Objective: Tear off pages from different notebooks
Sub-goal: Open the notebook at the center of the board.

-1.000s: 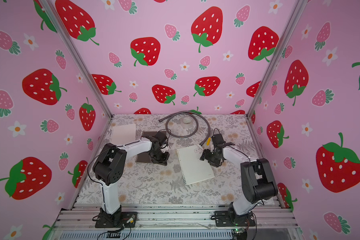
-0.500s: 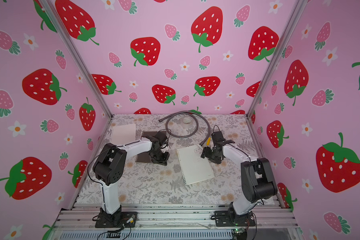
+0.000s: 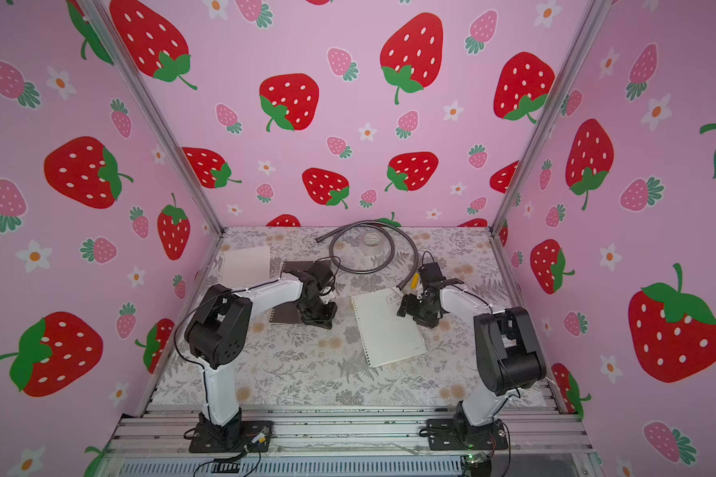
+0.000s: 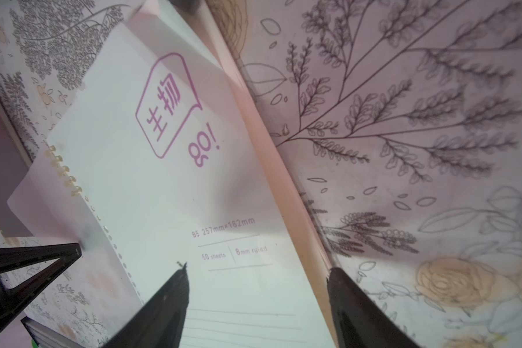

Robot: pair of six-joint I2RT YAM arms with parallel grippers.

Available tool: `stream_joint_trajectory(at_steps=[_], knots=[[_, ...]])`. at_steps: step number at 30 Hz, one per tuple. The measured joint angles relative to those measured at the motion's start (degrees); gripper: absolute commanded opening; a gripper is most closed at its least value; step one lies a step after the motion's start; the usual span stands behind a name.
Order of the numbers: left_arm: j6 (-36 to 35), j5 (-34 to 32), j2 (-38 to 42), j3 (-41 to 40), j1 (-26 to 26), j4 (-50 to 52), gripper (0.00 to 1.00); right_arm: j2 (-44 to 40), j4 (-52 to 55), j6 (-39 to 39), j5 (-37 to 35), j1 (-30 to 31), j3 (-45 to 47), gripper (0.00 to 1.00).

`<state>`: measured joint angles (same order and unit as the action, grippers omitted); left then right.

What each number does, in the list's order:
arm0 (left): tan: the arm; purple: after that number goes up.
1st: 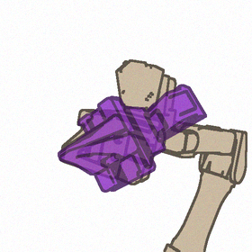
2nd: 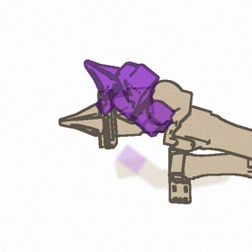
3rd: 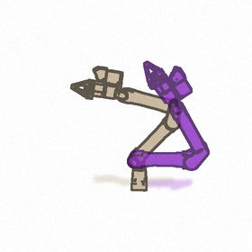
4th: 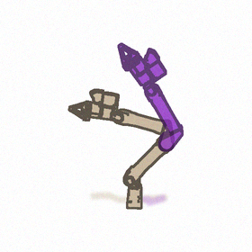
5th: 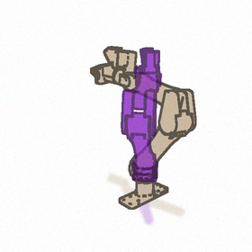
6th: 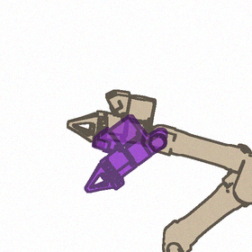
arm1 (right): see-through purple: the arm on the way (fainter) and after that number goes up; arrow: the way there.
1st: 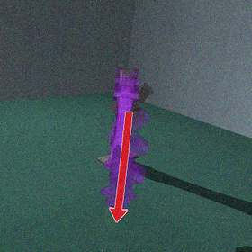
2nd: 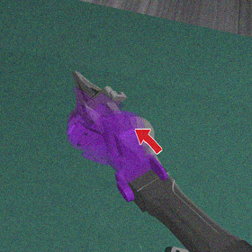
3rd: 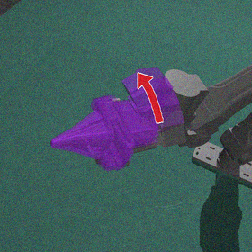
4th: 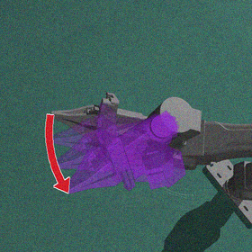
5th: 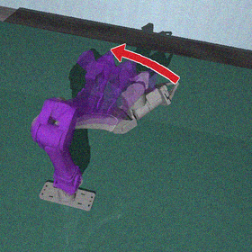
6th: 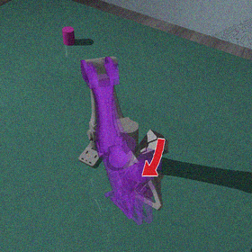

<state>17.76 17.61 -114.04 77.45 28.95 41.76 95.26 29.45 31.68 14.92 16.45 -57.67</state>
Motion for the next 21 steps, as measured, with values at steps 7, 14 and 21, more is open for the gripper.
stream_joint_trajectory(at_steps=[7, 14, 21], knots=[[0.0, -0.5, 0.0, 0.07, 0.04, 0.33, 0.0, 0.0, -0.9, 0.0, 2.97, 0.85, 0.0, 0.74], [0.0, -0.66, 0.0, 0.09, 0.04, 0.52, 0.0, -0.02, -0.98, -0.02, 5.42, 3.32, -0.26, 0.72], [0.0, -0.66, 0.0, 0.09, 0.04, 0.57, 0.0, -1.29, -0.17, -0.28, 7.82, 6.34, -3.76, 0.72]])
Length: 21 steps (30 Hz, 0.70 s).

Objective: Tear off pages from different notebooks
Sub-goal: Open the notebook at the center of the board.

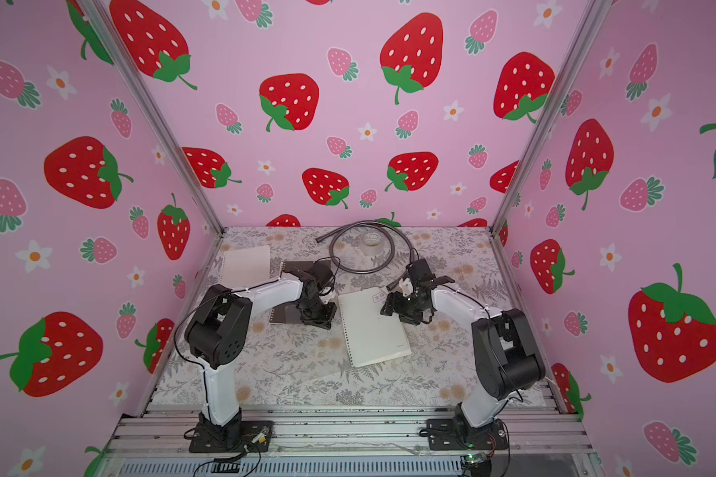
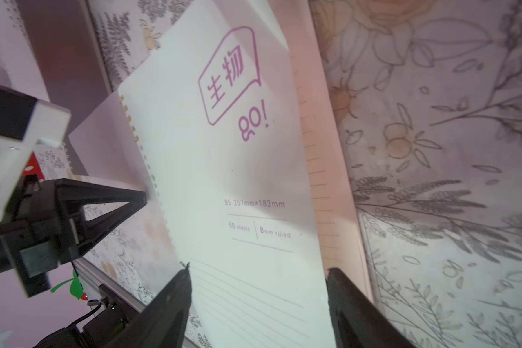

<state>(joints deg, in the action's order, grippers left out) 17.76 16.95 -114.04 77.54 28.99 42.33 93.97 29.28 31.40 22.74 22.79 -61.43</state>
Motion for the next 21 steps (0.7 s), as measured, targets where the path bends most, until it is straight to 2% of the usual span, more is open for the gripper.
stream_joint_trajectory(at_steps=[6, 13, 17, 21], knots=[[0.0, -0.02, 0.0, 0.0, 0.0, 0.0, 0.0, -1.29, 0.66, -0.63, 2.38, 2.16, -3.65, 0.67], [0.04, -1.16, 1.22, -0.04, -0.15, -0.09, 0.0, -0.79, -0.24, -2.16, 11.26, 4.63, -5.46, 0.62], [0.46, -1.99, 5.57, -0.48, -1.46, -0.87, 0.0, 1.4, -0.37, -3.82, 14.78, 7.43, -7.34, 0.61], [1.92, -3.8, 12.83, -1.29, -5.2, -1.38, 0.0, 3.15, 0.15, -4.92, 17.11, 9.84, -9.6, 0.64]])
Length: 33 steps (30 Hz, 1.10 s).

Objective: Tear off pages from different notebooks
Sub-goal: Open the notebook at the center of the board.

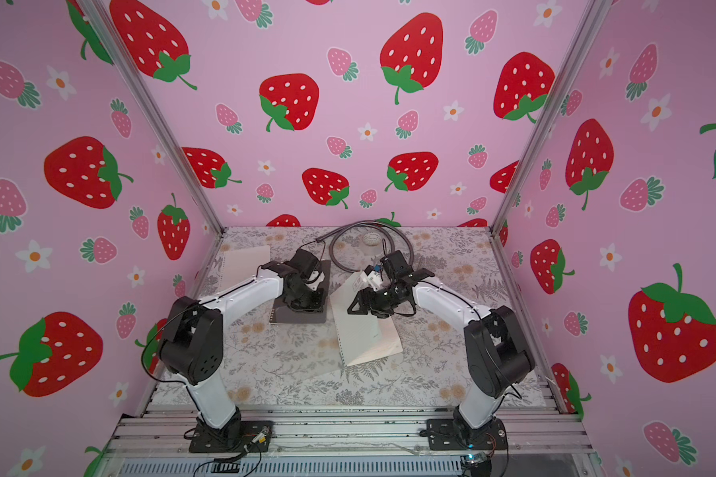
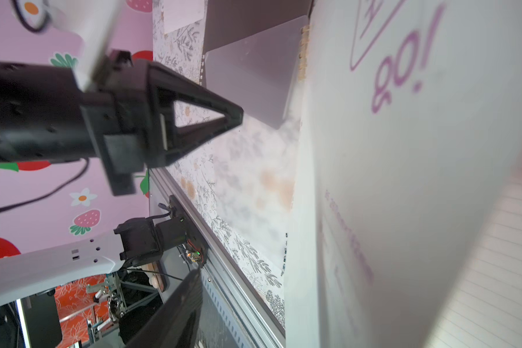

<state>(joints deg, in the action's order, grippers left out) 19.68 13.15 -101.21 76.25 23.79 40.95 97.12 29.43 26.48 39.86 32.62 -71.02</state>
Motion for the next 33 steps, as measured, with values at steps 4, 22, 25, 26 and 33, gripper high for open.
stream_joint_trajectory(at_steps=[4, 22, 25, 26, 33], knots=[[1.84, -2.93, 8.31, -0.76, -6.01, 0.13, 0.0, 2.01, 1.77, -2.08, 3.13, 2.34, -6.19, 0.7], [5.05, -4.15, 20.46, -7.08, -17.2, 3.72, 0.0, 43.87, 20.81, -10.21, 20.37, 6.64, -47.89, 0.72], [5.27, -4.02, 21.62, -7.15, -17.16, 3.65, 0.0, 46.25, 23.08, -10.16, 17.31, 6.8, -49.83, 0.73], [5.29, -3.72, 21.92, -7.32, -17.11, 3.43, 0.0, 46.38, 23.63, -10.14, 16.41, 6.88, -49.81, 0.73], [5.4, -1.9, 17.94, -8.15, -11.54, 1.75, 0.0, 38.53, 19.87, -8.9, 8.31, 6.34, -39.63, 0.72]])
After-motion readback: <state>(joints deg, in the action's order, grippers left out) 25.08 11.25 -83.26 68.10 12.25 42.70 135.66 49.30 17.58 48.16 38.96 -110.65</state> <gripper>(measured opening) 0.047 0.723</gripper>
